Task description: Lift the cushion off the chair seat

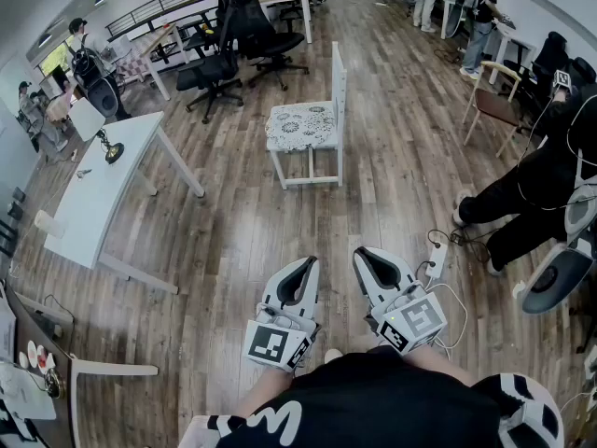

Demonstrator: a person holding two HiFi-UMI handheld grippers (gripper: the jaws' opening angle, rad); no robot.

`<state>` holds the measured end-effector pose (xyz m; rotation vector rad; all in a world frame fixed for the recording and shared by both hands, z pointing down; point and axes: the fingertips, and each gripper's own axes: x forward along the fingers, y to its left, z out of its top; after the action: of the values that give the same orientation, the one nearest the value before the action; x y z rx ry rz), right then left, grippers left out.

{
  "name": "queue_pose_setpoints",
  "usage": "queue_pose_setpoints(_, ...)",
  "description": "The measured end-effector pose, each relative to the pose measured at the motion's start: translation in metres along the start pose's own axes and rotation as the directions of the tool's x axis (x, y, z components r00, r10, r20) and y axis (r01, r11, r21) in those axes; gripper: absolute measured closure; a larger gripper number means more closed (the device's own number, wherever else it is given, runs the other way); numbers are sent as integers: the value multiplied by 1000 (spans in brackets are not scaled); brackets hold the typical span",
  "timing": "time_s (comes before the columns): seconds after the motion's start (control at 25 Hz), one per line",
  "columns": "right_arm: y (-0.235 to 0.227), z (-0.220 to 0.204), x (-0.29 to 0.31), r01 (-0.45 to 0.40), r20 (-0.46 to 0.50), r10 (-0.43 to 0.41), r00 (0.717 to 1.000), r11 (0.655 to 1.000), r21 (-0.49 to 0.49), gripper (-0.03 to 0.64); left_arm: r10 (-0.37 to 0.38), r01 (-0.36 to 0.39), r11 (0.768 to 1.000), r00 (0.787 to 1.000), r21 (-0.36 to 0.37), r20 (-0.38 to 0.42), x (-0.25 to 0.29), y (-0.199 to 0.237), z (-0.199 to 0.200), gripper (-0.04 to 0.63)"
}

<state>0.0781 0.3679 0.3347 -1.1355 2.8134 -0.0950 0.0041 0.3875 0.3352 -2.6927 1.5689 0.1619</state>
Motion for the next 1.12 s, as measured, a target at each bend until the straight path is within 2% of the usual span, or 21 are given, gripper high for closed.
queue_pose_setpoints(0.72, 28, 1, -1, -12, -9, 12, 1000, 1000, -27, 584, -17, 17, 1000, 1000, -20, 7, -16, 2, 4, 589)
queue_pose_setpoints(0.92, 32, 0, -6, -3, 0, 3, 1000, 998, -63, 583, -24, 25, 998, 1000, -50, 15, -16, 2, -2, 591)
queue_pose_setpoints(1.12, 32, -5, -7, 3, -11, -3, 1000, 999, -49, 583, -29, 30, 997, 999, -76, 13, -18, 2, -6, 590)
